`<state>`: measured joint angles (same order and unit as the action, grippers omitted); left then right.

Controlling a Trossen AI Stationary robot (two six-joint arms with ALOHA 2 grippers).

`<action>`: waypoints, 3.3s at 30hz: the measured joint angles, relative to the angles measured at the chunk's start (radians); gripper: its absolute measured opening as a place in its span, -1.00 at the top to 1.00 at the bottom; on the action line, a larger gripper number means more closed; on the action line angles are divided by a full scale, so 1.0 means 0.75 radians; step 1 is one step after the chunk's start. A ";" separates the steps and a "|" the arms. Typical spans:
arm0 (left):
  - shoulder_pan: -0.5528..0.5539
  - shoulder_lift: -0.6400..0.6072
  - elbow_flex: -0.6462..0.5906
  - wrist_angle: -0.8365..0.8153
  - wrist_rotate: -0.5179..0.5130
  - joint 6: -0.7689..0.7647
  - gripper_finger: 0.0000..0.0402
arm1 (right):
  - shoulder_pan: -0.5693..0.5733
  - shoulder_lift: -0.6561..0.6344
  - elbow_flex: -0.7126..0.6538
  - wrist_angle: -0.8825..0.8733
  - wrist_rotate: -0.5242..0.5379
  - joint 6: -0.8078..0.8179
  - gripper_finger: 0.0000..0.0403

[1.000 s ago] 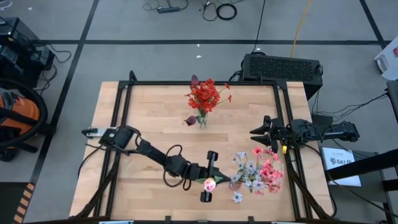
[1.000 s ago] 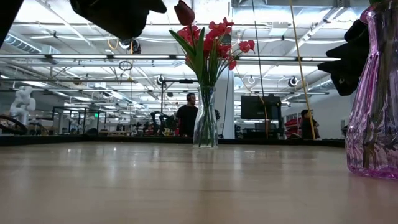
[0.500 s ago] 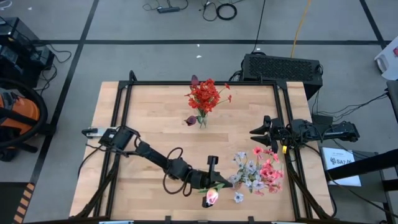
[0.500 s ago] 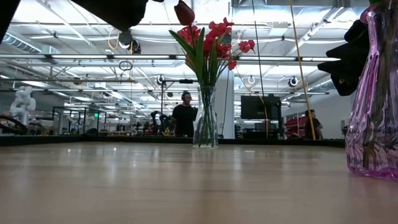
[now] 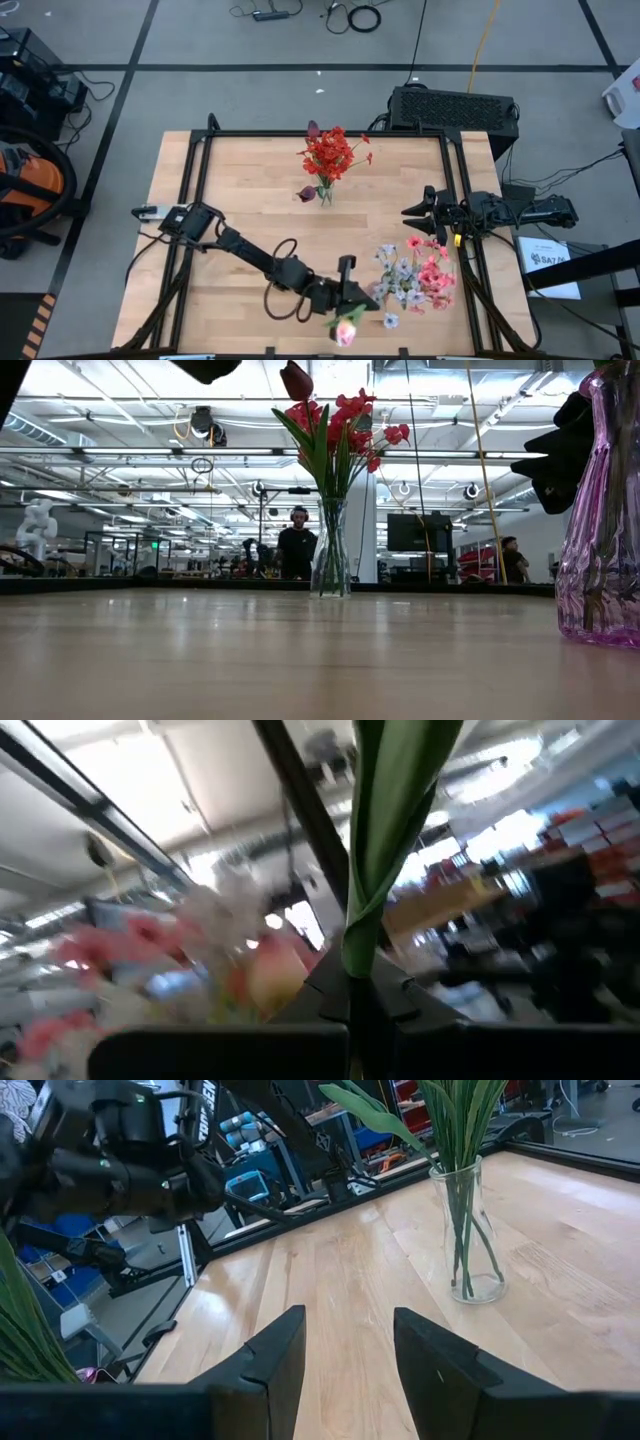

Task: Sort flowers into vase by color
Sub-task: Put the pink flower into the purple vase

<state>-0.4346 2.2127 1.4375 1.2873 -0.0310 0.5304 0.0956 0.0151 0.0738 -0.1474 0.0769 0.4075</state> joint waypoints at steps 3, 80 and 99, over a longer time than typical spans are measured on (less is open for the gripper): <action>0.000 0.000 0.014 -0.164 0.003 0.001 1.00 | 0.000 0.000 0.000 0.000 0.000 0.000 0.29; 0.026 -0.140 0.174 -0.710 0.032 -0.035 1.00 | 0.000 0.001 0.000 0.001 0.000 0.000 0.29; 0.046 -0.138 0.123 -0.842 0.035 -0.141 1.00 | 0.000 0.001 0.000 0.000 0.000 0.000 0.29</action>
<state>-0.4003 2.1090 1.5295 0.6557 -0.0051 0.4247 0.0956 0.0154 0.0738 -0.1473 0.0769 0.4074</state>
